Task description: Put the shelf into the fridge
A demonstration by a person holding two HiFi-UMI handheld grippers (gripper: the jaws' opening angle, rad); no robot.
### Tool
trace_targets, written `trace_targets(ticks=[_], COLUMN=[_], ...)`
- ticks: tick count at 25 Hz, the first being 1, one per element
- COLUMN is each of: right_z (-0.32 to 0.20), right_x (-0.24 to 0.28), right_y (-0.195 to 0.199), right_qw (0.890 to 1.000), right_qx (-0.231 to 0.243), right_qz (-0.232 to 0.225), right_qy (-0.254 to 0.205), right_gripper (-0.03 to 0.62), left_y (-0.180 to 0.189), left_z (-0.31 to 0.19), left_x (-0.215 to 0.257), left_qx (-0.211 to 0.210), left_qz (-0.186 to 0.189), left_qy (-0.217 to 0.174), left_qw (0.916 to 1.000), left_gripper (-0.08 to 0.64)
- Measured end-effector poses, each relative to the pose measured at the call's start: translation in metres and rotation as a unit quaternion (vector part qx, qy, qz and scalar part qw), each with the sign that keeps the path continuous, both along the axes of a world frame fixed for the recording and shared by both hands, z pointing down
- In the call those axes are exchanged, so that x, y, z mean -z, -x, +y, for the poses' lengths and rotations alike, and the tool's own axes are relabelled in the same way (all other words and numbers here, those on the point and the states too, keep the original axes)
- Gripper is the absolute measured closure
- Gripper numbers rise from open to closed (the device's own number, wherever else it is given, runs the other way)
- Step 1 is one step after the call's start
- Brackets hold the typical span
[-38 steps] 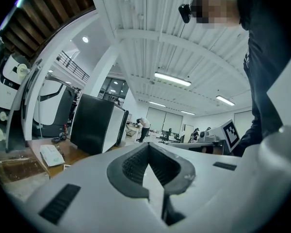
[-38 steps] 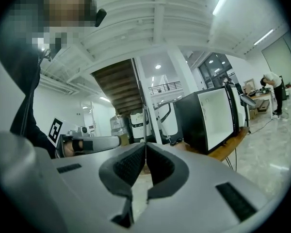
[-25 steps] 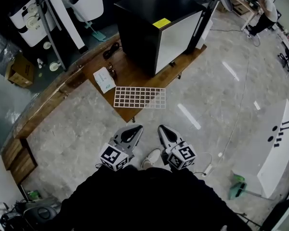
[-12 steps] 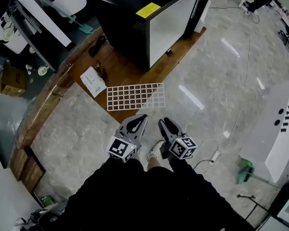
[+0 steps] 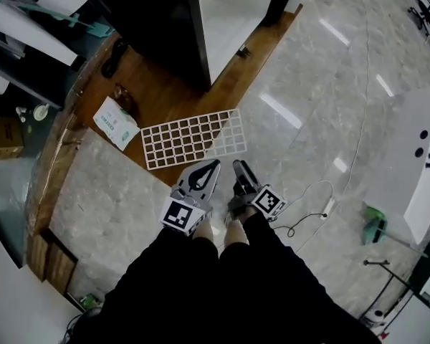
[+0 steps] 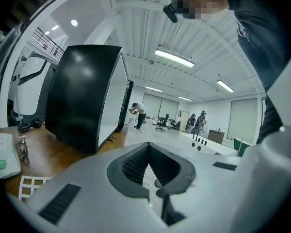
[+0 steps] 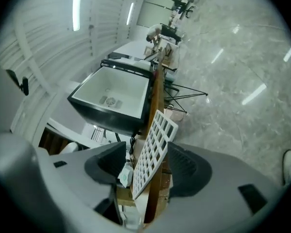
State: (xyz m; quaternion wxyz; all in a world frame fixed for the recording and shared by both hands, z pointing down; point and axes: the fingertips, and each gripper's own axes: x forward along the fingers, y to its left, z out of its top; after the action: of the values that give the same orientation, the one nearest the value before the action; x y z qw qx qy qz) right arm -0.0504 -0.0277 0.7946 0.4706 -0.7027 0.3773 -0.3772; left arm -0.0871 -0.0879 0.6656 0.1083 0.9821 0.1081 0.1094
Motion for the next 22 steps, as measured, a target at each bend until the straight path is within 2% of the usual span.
trace_targets(ticks=[3,5,10,12,14,18,22], right_z=[-0.006,-0.009,-0.019,-0.030,-0.039,-0.044,-0.046], right_x=[-0.023,-0.046,-0.078,-0.074,-0.067,-0.067,-0.070], right_y=[-0.015,-0.022,-0.034,-0.045,-0.054,-0.065,-0.069], right_qw=[1.000,0.999,0.997,0.997,0.996,0.994,0.993], right_qx=[-0.021,-0.040,-0.065,-0.070,-0.073,-0.091,-0.099], right_qz=[-0.003,-0.030,-0.051,-0.029,-0.008,-0.002,-0.002], right_qy=[-0.023,-0.020,0.000,-0.026,-0.047,-0.063,-0.070], right_gripper=[0.322,0.318,0.314,0.324,0.376,0.478,0.541], left_y=[-0.003,-0.007,-0.009,-0.008,-0.007,-0.008,-0.005], left_z=[-0.004,-0.007,-0.013,-0.015,-0.016,-0.021,-0.023], left_x=[-0.017,-0.024,-0.039,-0.043,-0.046,-0.050,-0.052], left_qx=[0.001,0.000,0.003,0.002,0.001,0.001,0.001], left_qz=[-0.005,-0.006,-0.013,-0.019,-0.025,-0.022,-0.023], left_qy=[0.007,0.009,0.024,0.029,0.030,0.033,0.032], left_qw=[1.0000,0.9999,0.9996,0.9994,0.9992,0.9992,0.9992], left_gripper=[0.555,0.554,0.554,0.554,0.554,0.554,0.554])
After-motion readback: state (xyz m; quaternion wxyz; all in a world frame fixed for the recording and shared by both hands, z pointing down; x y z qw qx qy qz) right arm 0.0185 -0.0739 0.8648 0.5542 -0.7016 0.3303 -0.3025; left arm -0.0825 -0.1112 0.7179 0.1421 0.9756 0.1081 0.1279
